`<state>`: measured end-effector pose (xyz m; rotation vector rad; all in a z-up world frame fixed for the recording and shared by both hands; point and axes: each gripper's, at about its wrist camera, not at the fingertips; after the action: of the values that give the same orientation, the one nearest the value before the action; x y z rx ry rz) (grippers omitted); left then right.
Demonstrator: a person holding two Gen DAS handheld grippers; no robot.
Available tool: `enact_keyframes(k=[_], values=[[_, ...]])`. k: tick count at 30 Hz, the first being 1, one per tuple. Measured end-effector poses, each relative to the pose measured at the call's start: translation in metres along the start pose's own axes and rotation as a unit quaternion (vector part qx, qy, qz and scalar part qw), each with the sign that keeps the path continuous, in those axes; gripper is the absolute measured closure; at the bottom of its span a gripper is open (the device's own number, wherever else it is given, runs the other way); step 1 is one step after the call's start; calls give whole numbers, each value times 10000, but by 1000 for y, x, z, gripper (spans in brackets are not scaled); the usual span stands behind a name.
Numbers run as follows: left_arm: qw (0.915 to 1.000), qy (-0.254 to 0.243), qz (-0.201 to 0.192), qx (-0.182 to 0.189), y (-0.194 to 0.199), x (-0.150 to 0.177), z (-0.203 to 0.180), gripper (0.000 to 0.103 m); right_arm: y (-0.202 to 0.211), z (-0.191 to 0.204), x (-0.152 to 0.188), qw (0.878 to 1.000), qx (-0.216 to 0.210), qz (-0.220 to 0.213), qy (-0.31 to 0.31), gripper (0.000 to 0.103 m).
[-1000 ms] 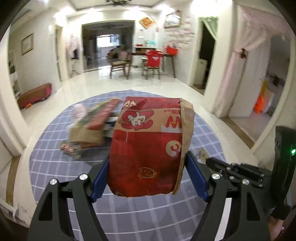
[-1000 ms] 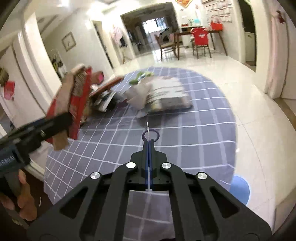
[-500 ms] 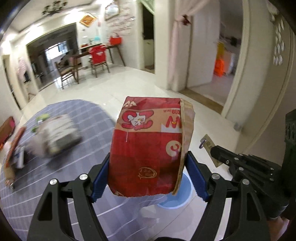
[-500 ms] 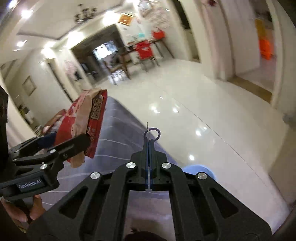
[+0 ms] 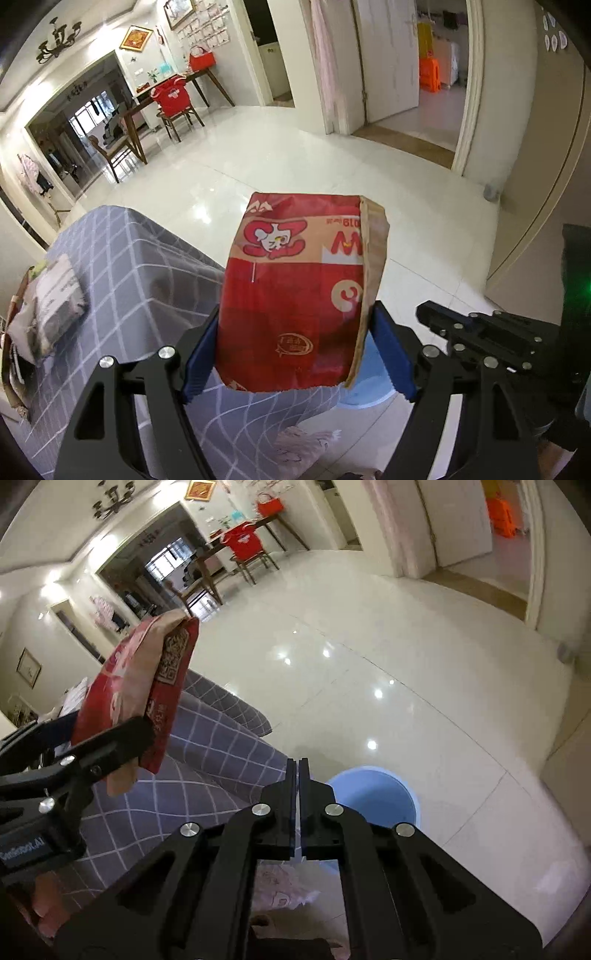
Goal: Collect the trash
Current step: 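Carry the red bag with the left tool over the blue bucket and release, then move the left tool back to the table toward the red cardboard strip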
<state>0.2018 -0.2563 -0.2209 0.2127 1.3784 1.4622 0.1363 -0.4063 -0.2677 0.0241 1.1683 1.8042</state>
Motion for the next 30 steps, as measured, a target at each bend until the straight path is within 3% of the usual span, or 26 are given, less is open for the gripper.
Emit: enact_keyframes(k=[6, 7, 8, 10, 18, 30], values=[[9998, -111, 117, 101, -15, -5, -17, 27, 30, -18, -1, 9991, 78, -374, -208, 100], [9997, -159, 126, 105, -17, -8, -21, 27, 30, -14, -5, 9989, 80, -410, -223, 94], [9997, -183, 138, 118, -19, -10, -24, 27, 35, -15, -5, 9986, 84, -464, -238, 77], [9995, -218, 168, 127, -22, -13, -30, 27, 45, -18, -5, 9974, 100, -667, -251, 54], [9991, -283, 227, 213, -27, -21, -38, 26, 59, -31, -15, 9948, 156, -916, -408, 46], [9992, 133, 211, 310, -16, -23, -31, 20, 75, -38, -10, 9934, 72, -959, -624, 44]])
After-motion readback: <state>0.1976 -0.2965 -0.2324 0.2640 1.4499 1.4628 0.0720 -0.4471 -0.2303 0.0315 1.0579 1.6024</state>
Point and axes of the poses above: each gripper's, at about its wrist camera, not at the fingertips, and y roughly against the way its jaws point, z to its left, x to its underside, and after that the axes turned 13 degrees about -y, right-handed
